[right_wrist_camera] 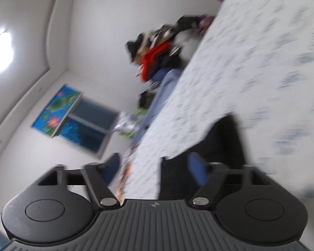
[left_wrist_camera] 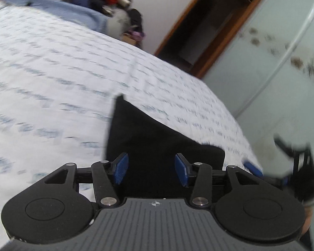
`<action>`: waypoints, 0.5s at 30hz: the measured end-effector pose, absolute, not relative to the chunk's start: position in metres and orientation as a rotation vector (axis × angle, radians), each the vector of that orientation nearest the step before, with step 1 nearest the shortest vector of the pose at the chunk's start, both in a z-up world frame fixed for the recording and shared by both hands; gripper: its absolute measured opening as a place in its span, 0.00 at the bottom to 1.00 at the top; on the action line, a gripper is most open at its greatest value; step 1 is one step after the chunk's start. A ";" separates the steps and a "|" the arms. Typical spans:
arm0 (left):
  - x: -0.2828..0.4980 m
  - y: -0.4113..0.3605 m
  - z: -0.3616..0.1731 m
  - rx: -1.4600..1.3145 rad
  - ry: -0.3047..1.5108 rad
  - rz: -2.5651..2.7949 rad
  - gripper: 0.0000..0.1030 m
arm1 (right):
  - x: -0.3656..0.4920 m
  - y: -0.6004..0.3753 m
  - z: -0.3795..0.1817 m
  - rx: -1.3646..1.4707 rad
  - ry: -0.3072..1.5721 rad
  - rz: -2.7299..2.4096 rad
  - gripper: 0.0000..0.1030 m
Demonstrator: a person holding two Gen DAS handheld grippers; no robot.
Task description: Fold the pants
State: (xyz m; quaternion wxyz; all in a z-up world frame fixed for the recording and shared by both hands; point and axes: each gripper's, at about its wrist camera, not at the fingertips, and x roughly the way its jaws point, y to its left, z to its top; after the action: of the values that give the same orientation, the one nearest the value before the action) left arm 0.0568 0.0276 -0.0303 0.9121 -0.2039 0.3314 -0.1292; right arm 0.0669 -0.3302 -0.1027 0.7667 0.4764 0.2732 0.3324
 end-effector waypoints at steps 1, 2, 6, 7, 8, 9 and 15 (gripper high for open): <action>0.060 0.018 -0.035 -0.368 0.681 -0.262 0.50 | 0.078 -0.318 -0.101 1.010 0.615 0.731 0.82; 0.065 0.003 -0.041 -0.286 0.672 -0.245 0.50 | 0.091 -0.307 -0.103 0.982 0.648 0.719 0.82; 0.069 -0.028 -0.082 -0.013 0.656 -0.193 0.54 | 0.126 -0.283 -0.127 0.880 0.774 0.655 0.81; 0.063 -0.027 -0.089 0.016 0.607 -0.191 0.56 | 0.128 -0.283 -0.135 0.871 0.784 0.642 0.78; 0.059 -0.028 -0.094 0.032 0.579 -0.192 0.56 | 0.125 -0.288 -0.141 0.887 0.767 0.640 0.75; 0.058 -0.027 -0.097 0.028 0.573 -0.187 0.56 | 0.124 -0.292 -0.144 0.897 0.765 0.637 0.67; 0.044 -0.023 -0.082 -0.005 0.559 -0.177 0.56 | 0.102 -0.324 -0.160 1.017 0.758 0.606 0.31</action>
State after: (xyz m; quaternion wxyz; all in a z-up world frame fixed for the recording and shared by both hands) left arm 0.0438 -0.0232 -0.0824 0.9574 -0.0023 0.2753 -0.0871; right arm 0.1018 -0.3241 -0.1598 0.7631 0.4675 0.3484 0.2788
